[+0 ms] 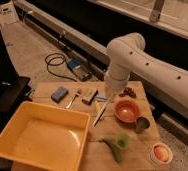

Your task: Place brush in metal cup

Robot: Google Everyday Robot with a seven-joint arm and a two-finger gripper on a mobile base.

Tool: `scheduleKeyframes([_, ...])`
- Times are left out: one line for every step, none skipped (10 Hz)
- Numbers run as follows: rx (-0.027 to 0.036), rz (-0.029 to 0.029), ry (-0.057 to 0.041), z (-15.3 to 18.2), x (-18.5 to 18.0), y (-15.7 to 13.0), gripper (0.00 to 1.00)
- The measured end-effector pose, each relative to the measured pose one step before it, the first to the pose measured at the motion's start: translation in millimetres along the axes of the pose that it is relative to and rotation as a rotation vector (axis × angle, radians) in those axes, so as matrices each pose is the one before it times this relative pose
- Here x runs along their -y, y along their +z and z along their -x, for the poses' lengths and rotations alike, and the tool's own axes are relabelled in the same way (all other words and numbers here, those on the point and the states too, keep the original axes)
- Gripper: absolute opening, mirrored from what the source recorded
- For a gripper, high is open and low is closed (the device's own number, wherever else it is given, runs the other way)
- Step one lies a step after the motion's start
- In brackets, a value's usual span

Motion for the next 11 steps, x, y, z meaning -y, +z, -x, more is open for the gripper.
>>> scheduleKeyframes([0.00241, -0.00133, -0.00026, 0.79, 0.32, 0.06, 0.13])
scheduleKeyframes([-0.00367, 0.00031, 0.00348, -1.93, -1.69, -0.16, 0.13])
scheduleKeyframes([0.00056, -0.00022, -0.00320, 0.99, 1.58, 0.11, 0.13])
scheduleKeyframes([-0.00034, 0.00071, 0.00179, -0.04, 0.15, 0.50, 0.13])
scheduleKeyframes([-0.00051, 0.00243, 0.00819, -1.45, -1.68, 1.03, 0.13])
scheduleKeyframes([-0.00008, 0.00172, 0.04055, -5.38, -1.53, 4.47, 0.13])
scheduleKeyframes([-0.00099, -0.00273, 0.03863, -7.48, -4.62, 2.91, 0.13])
scheduleKeyframes([-0.00263, 0.00134, 0.03916, -10.15, -8.00, 3.36, 0.13])
scheduleKeyframes([0.00373, -0.00328, 0.07185, -20.53, -14.08, 7.39, 0.13])
scheduleKeyframes([0.00543, -0.00048, 0.06303, -18.72, -10.59, 7.82, 0.13])
scheduleKeyframes([0.00427, 0.00147, 0.05165, -14.01, -7.57, 9.44, 0.13])
